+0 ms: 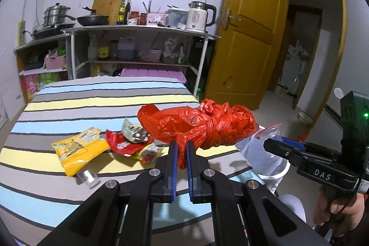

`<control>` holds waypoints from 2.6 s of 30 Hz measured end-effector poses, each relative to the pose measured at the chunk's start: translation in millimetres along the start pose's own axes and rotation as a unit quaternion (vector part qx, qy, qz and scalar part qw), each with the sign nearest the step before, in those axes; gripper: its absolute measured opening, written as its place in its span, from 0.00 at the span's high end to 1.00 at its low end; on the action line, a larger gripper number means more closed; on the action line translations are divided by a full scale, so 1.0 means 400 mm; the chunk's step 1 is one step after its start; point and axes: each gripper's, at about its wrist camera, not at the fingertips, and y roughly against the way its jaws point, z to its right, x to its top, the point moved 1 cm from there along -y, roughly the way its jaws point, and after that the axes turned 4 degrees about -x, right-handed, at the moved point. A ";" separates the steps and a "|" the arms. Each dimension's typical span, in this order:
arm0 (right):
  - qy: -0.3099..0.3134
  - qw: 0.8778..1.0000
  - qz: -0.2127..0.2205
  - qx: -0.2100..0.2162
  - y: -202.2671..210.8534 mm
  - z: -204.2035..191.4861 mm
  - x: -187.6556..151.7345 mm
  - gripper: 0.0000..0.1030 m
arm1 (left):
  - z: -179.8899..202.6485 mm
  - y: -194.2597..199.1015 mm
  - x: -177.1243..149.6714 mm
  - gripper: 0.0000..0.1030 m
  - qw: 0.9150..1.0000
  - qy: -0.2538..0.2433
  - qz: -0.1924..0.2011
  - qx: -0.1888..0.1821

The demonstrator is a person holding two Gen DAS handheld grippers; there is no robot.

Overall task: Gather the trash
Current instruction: 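Carry the red bag and clear cup over the bin and open both grippers, then move both open grippers back toward the remaining trash on the table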

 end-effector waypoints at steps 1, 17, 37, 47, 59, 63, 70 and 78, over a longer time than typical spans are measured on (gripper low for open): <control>-0.002 1.000 0.002 -0.002 0.005 0.008 -0.002 0.68 | 0.009 -0.003 0.003 0.93 1.000 -0.002 0.000 -0.003; -0.045 0.997 0.020 -0.052 0.054 0.157 -0.012 0.68 | 0.145 -0.110 0.036 0.93 0.998 -0.037 -0.016 -0.051; -0.095 0.991 0.004 -0.091 0.028 0.313 -0.028 0.68 | 0.268 -0.285 0.031 0.93 0.991 -0.074 -0.061 -0.091; -0.107 0.989 -0.001 -0.104 0.014 0.356 -0.023 0.68 | 0.305 -0.355 0.027 0.93 0.988 -0.086 -0.081 -0.103; -0.130 0.984 -0.020 -0.120 -0.018 0.401 -0.039 0.67 | 0.330 -0.430 0.014 0.92 0.985 -0.087 -0.100 -0.109; -0.132 0.982 -0.026 -0.129 -0.029 0.408 -0.045 0.67 | 0.333 -0.442 0.005 0.87 0.984 -0.085 -0.106 -0.113; -0.129 0.983 -0.026 -0.127 -0.030 0.403 -0.047 0.63 | 0.320 -0.426 0.003 0.86 0.986 -0.076 -0.097 -0.112; -0.109 0.988 -0.021 -0.110 -0.017 0.356 -0.040 0.63 | 0.296 -0.358 0.012 0.86 0.989 -0.072 -0.074 -0.109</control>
